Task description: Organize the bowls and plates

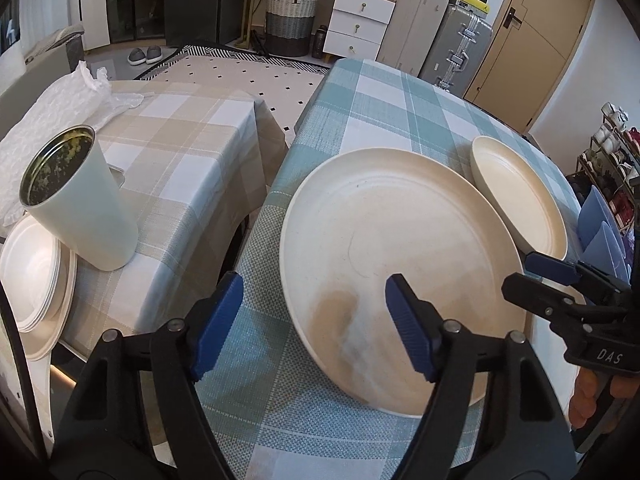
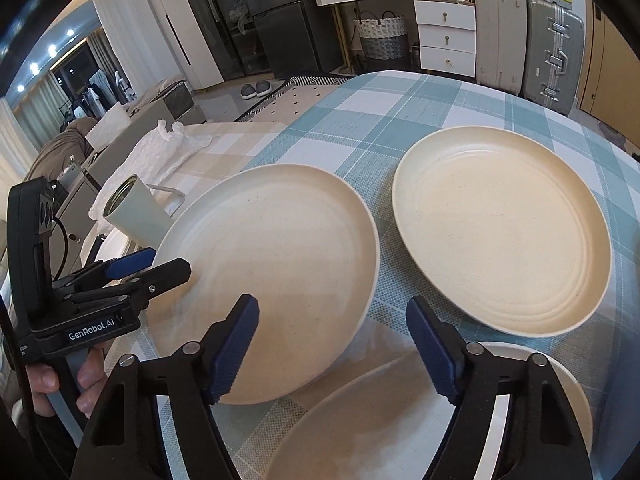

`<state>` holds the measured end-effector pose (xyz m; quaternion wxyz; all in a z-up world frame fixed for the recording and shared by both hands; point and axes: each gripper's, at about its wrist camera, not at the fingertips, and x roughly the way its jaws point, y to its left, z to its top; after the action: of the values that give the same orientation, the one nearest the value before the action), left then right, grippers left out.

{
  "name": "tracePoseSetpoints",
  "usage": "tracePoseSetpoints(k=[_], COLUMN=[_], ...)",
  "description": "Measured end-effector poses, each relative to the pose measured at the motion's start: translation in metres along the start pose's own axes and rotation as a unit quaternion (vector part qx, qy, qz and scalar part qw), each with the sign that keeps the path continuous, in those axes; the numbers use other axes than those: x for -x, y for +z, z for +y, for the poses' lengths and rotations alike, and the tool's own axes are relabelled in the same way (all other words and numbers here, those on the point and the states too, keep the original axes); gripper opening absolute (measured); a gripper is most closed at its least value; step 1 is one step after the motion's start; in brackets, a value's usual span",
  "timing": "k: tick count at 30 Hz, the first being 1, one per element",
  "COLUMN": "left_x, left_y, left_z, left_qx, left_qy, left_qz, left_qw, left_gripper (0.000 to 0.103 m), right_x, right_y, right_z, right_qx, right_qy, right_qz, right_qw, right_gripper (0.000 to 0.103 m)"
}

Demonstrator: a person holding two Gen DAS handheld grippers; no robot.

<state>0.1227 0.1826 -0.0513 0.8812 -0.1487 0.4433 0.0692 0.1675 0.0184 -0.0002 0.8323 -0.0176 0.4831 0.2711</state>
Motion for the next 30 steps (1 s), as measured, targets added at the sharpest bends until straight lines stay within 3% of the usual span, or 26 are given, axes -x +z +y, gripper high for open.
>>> tracePoseSetpoints(k=[5, 11, 16, 19, 27, 30], left_x=[-0.0027, -0.0067, -0.0073, -0.0076, -0.0067, -0.0049], left_y=[0.0, -0.0022, -0.0023, -0.0017, -0.0024, -0.0033], left_z=[-0.0022, -0.0078, -0.0078, -0.0052, -0.0021, -0.0039], left_qx=[-0.003, -0.012, -0.011, -0.008, -0.02, -0.027], left_qy=[-0.003, -0.01, -0.003, 0.001, 0.027, 0.032], left_qz=[0.003, 0.012, 0.01, 0.01, 0.007, 0.002], left_qw=[1.0, 0.9998, 0.9999, 0.9999, 0.9994, 0.9991], left_gripper=[0.066, 0.045, 0.04, 0.034, 0.015, 0.014], right_x=[-0.0065, -0.008, -0.0091, -0.0097, -0.0102, -0.0091], right_y=[0.0026, 0.0033, 0.0031, 0.0027, 0.0019, 0.0005], right_z=[-0.0006, -0.0007, -0.0012, -0.0005, -0.0017, -0.0006], right_qx=[-0.002, -0.003, -0.002, 0.001, 0.006, 0.013], right_qy=[0.0, -0.005, -0.005, -0.009, -0.04, -0.05], right_qz=[0.005, 0.003, 0.004, 0.005, 0.001, -0.001], right_qw=[1.0, 1.0, 1.0, 1.0, 0.999, 0.999], right_gripper=[0.062, 0.055, 0.046, 0.044, 0.026, 0.024])
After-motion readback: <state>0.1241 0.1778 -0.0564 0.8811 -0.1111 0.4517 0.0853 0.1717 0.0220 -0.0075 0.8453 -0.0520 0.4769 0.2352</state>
